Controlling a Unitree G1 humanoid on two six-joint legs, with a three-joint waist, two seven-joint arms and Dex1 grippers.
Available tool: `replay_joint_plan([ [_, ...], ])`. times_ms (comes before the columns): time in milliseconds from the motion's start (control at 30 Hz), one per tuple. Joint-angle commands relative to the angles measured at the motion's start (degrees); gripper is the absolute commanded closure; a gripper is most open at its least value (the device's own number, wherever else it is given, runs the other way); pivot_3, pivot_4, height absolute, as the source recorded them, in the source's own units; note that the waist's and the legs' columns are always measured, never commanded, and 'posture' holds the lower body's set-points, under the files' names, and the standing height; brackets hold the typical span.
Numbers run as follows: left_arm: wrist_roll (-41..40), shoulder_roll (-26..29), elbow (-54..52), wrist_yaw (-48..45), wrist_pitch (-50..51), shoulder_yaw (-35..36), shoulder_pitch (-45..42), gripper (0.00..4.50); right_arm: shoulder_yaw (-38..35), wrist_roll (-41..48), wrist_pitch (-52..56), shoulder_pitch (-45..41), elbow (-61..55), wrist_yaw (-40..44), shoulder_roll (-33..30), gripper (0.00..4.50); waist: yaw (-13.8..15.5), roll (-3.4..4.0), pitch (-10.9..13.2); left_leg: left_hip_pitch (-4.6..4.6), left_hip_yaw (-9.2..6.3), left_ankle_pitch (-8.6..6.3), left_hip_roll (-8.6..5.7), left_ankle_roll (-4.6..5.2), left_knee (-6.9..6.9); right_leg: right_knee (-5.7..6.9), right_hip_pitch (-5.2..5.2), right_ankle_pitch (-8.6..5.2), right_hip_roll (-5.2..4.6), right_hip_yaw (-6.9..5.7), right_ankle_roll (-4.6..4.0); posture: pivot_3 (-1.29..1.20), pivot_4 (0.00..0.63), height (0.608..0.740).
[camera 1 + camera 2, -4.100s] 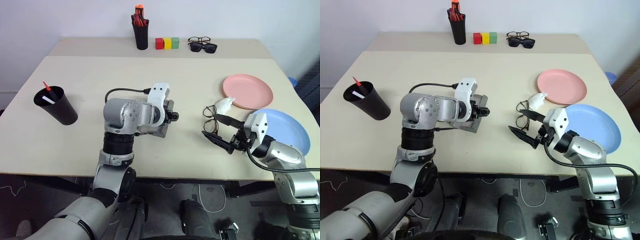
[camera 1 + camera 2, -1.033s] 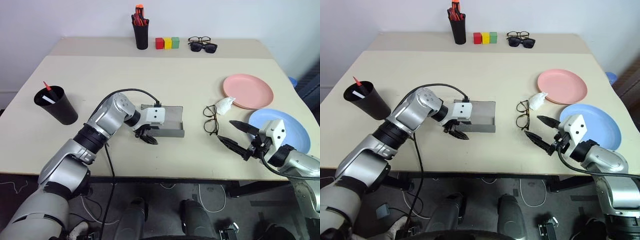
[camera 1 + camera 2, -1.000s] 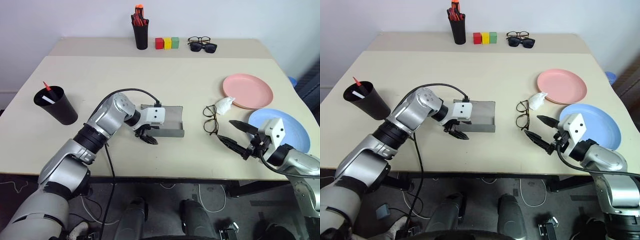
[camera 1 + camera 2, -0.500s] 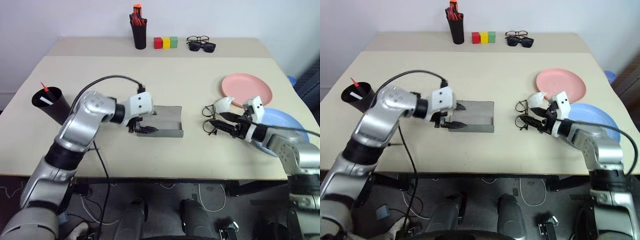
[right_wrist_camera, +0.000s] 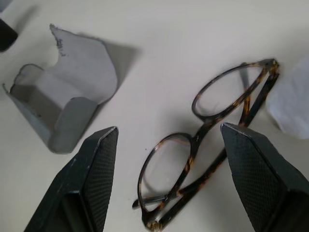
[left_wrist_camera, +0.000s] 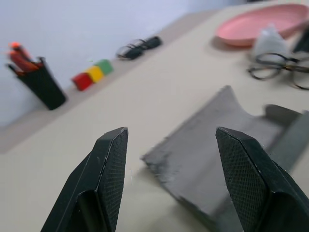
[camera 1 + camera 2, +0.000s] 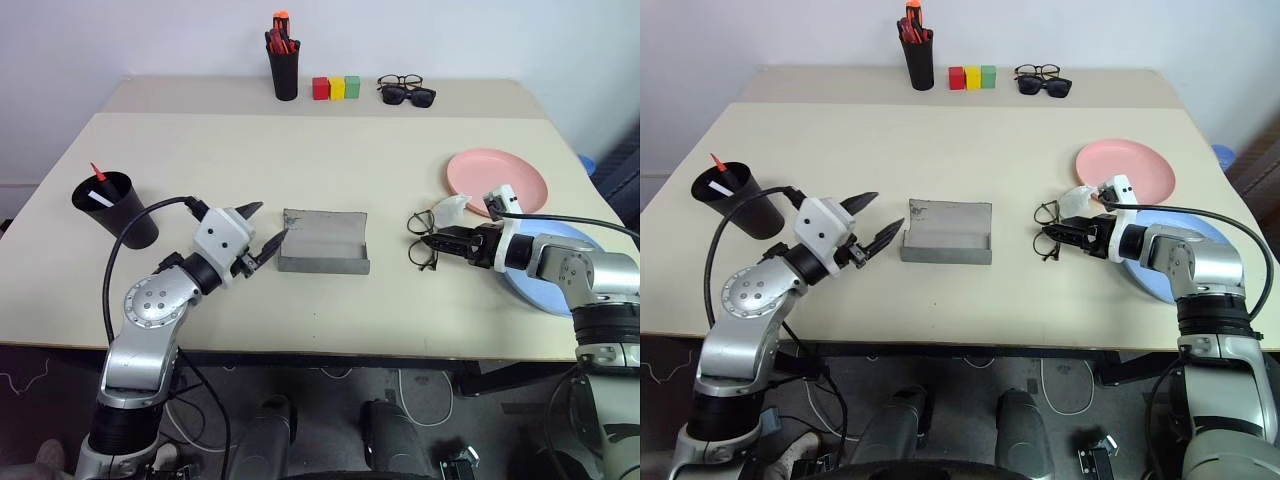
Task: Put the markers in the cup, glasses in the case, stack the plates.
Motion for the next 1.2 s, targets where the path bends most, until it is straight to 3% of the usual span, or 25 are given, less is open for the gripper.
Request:
replay_joint_plan([
  [33,-4.10,0.13,1.99,-0.42,0.60,1.28,-2.91,1.58,-0.62,-0.74,-0.49,-0.32,0.00,0.30,-0.49,1.05,-0.01,0.00,0.00,0.01,0.01,0.00,0.00,0.00,0.00,0.00,0.00,0.00,0.00,0.01,0.00,0.00,0.150,0.740],
  [267,-6.31,1.17,4.83,0.58,0.48,1.24,-7.24,1.58,1.12,-4.06,-3.59,-3.61,7.07,0.44,2.85,1.05,-0.57,0.00,0.00,0.04,0.06,0.01,0.00,0.01,-0.04,0.02,-0.02,0.08,0.01,0.07,0.14,0.00,0.150,0.740],
  [867,-8.75,2.13,0.88,4.11,3.01,0.73,-3.50,1.58,1.94,-8.58,-8.45,-12.62,18.86,4.07,6.20,1.05,-0.37,0.00,0.00,0.12,0.10,0.01,0.01,0.00,-0.08,0.02,0.00,0.08,0.03,0.12,0.14,0.00,0.150,0.740],
  [967,-8.84,2.27,0.80,4.37,2.95,0.42,-3.38,1.50,2.03,-9.12,-8.65,-12.47,18.91,4.47,6.47,1.96,-0.36,0.01,0.00,0.12,0.10,0.01,0.02,0.00,-0.09,0.02,-0.01,0.08,0.04,0.12,0.14,0.00,0.150,0.740],
  [1133,-9.09,2.77,1.56,4.29,2.71,0.59,-3.85,1.50,2.38,-10.14,-9.33,-11.40,18.39,4.81,6.70,4.43,-0.47,0.00,0.00,0.12,0.10,0.01,0.02,0.00,-0.09,0.02,-0.01,0.08,0.04,0.13,0.14,0.00,0.150,0.740],
  [1200,-9.27,2.85,1.89,4.25,2.71,0.74,-4.00,1.50,2.24,-10.23,-9.35,-11.24,18.15,4.78,6.68,4.43,-0.45,0.00,-0.01,0.23,0.10,0.01,0.02,0.00,-0.09,0.02,0.10,0.07,0.05,0.13,0.14,0.00,0.150,0.740],
])
